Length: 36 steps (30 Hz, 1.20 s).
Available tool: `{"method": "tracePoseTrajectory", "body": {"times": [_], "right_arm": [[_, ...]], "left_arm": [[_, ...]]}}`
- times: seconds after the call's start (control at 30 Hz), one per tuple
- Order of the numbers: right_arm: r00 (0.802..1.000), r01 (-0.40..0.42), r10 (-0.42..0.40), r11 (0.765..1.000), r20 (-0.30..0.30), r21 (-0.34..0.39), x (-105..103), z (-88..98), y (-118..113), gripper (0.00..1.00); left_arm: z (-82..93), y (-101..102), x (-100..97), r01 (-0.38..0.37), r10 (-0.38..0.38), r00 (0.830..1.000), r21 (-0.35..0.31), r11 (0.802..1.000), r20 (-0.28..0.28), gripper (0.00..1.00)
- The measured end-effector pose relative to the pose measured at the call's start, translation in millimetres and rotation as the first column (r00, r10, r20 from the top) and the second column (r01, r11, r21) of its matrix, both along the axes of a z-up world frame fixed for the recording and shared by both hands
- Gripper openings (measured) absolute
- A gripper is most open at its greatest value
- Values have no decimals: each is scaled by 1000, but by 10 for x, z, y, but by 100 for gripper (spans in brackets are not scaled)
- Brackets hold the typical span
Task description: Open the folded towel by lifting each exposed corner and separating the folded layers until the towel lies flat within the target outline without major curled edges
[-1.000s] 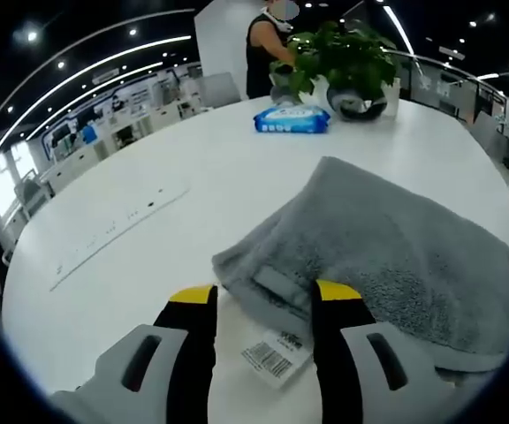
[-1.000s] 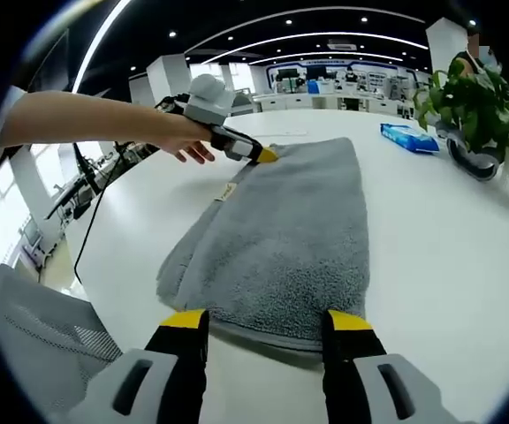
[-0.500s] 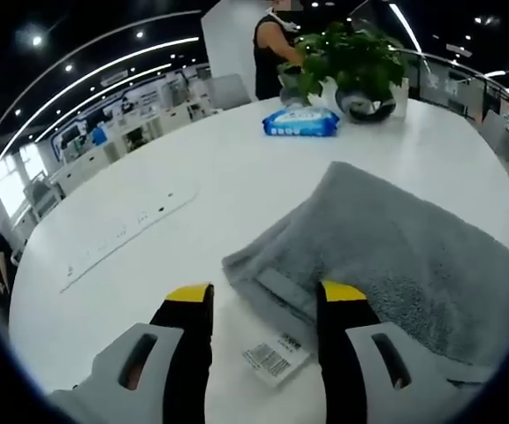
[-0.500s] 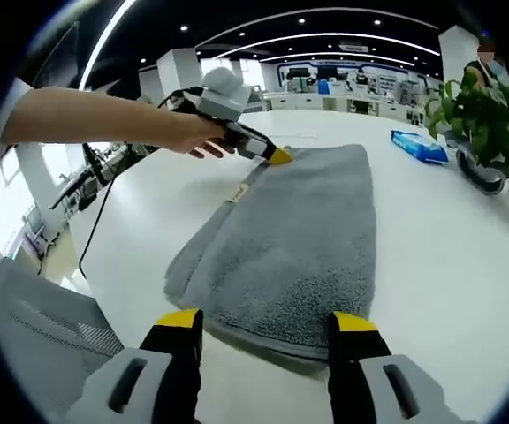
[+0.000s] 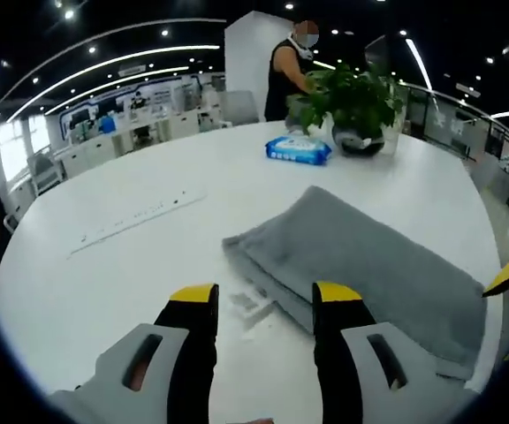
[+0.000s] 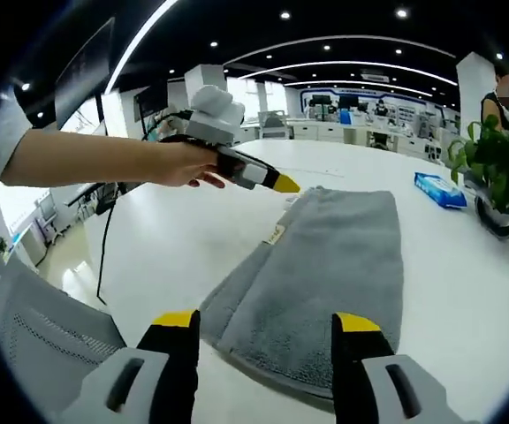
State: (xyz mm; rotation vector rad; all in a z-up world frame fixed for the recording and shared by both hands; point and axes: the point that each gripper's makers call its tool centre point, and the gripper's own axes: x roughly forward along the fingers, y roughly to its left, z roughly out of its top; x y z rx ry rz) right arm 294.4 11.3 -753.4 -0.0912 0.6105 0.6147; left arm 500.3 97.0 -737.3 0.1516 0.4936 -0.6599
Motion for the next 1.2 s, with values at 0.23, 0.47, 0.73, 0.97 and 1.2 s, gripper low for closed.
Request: {"method": "tracePoseTrajectory", "body": {"times": [0.23,0.47,0.73,0.97,1.2], "right_arm": [[994,-104,105,994,29,-42,0,-16,218,64],[987,-154,157,985,35,-78,-1,-101,333,62],[985,-170,173,980,20,-105,26,-211,434,61],[975,-218,222,953,-3,-209,25,-395,421,57],[974,-223,226,942,-15,-250,13,-445,372,47]], "left_arm": [[115,80,-502,0,1,999,-32,999,33,39],[84,149,-922,-7,9,998,-44,999,59,37],[128,250,-1241,-54,58,997,-71,996,49,37],[136,242,-1489,-104,109,994,-117,988,32,37],[110,212,-1488,-92,95,995,-116,989,22,37]]}}
